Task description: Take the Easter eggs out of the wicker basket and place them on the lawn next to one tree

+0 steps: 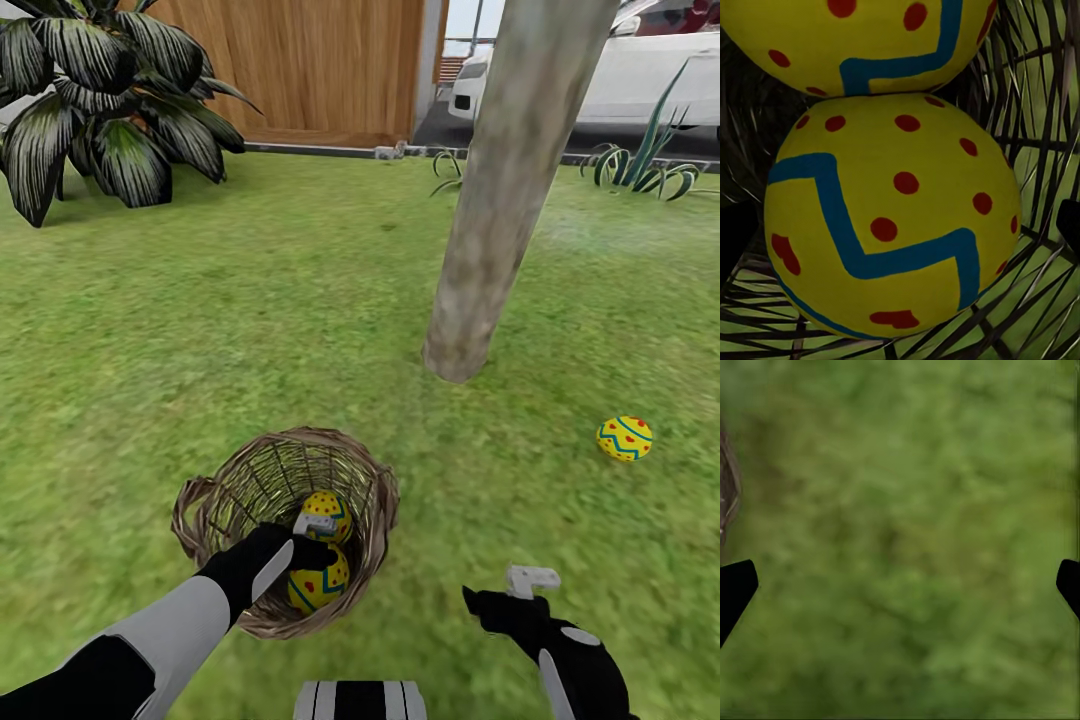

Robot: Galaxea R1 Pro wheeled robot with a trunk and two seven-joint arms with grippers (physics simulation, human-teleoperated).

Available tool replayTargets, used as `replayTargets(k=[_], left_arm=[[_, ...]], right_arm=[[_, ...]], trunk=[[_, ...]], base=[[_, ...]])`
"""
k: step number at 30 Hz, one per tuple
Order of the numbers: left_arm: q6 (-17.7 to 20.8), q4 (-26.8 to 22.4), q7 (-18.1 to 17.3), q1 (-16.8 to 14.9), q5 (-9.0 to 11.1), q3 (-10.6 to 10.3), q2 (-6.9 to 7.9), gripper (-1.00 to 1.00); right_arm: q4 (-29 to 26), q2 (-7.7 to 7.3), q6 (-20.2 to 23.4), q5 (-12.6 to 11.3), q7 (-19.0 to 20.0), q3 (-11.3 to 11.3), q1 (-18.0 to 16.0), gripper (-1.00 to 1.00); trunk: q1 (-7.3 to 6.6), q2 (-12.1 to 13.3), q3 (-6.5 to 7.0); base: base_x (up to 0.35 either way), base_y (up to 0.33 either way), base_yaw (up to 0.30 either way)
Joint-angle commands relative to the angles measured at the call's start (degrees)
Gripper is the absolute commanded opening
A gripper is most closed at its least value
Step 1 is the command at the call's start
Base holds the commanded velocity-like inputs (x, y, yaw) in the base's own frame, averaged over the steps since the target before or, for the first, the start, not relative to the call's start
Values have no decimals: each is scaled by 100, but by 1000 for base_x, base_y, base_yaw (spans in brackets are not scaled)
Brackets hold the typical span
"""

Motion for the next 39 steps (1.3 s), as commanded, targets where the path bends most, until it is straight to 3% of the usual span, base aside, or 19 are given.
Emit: replayTargets(k=[1,8,13,28,32,33,36,37,39], left_arm=[[14,-4,-10,-4,-3,-20,3,100],[7,-4,-10,1,11,-20,3,100],[6,-4,-7,1,14,-20,3,100],[6,-4,-1,1,17,-20,1,100],[6,-7,-1,1,20,-22,-4,100],[6,-9,-1,1,21,-23,-4,100],[6,-11,5,-1,22,-22,-5,100],[6,-13,9,0,26,-21,-2,100],[6,-13,12,0,31,-21,0,100]], right_arm=[[-118,7,-37,-19,129,-33,12,100],[-290,10,-319,-24,983,-206,35,100],[-305,4,-326,-22,1111,-273,37,100],[-310,-21,-365,-27,1201,-341,40,100],[-311,-28,-387,-34,1707,-558,37,100],[-311,-32,-390,-42,2126,-772,27,100],[-309,-31,-393,-66,2820,-1261,11,100],[-307,-34,-395,-75,3218,-1557,0,100],[-305,-37,-396,-81,3512,-1762,-9,100]], trunk=[[-1,-2,-4],[2,-3,-26],[14,-10,-137],[14,-10,-137],[14,-10,-137],[14,-10,-137],[14,-10,-137],[14,-10,-137],[14,-10,-137]], base=[[0,0,0],[0,0,0],[0,0,0],[0,0,0],[0,0,0],[0,0,0],[0,0,0],[0,0,0],[0,0,0]])
